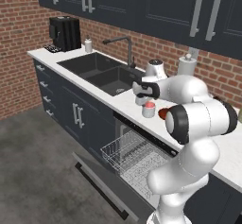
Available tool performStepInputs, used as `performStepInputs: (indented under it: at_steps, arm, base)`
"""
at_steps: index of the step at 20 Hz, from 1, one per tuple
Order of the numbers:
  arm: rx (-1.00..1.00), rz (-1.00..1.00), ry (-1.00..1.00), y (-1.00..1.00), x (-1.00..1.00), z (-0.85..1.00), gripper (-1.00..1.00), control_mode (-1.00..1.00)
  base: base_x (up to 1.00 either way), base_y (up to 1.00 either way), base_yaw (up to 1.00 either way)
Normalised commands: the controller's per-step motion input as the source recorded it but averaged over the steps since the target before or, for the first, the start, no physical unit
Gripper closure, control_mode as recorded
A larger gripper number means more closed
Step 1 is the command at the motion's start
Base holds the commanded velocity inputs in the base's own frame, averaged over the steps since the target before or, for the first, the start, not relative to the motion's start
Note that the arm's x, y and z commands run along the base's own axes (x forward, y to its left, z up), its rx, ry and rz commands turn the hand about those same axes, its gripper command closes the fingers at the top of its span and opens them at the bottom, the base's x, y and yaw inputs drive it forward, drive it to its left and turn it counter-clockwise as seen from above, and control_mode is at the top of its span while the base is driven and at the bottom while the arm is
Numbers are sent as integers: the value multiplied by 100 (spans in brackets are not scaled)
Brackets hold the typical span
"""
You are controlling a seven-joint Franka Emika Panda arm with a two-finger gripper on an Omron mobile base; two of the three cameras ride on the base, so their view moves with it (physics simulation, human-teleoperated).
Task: Pick up the cup and bowl from the counter, place them in the dishwasher, and close the dishwasher door.
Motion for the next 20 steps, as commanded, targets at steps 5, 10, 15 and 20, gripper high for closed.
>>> performStepInputs:
  at_steps: [5, 10, 15, 20]
  arm:
    - [-1, 0, 0, 0, 21, -19, -100, -100]
    - [0, 0, 0, 0, 12, -27, -100, -100]
    - [0, 0, 0, 0, 19, -24, -100, -100]
    - [0, 0, 0, 0, 31, -24, -100, -100]
  base:
    - [0, 0, 0]
    - [0, 0, 0]
    - [0, 0, 0]
    - [0, 0, 0]
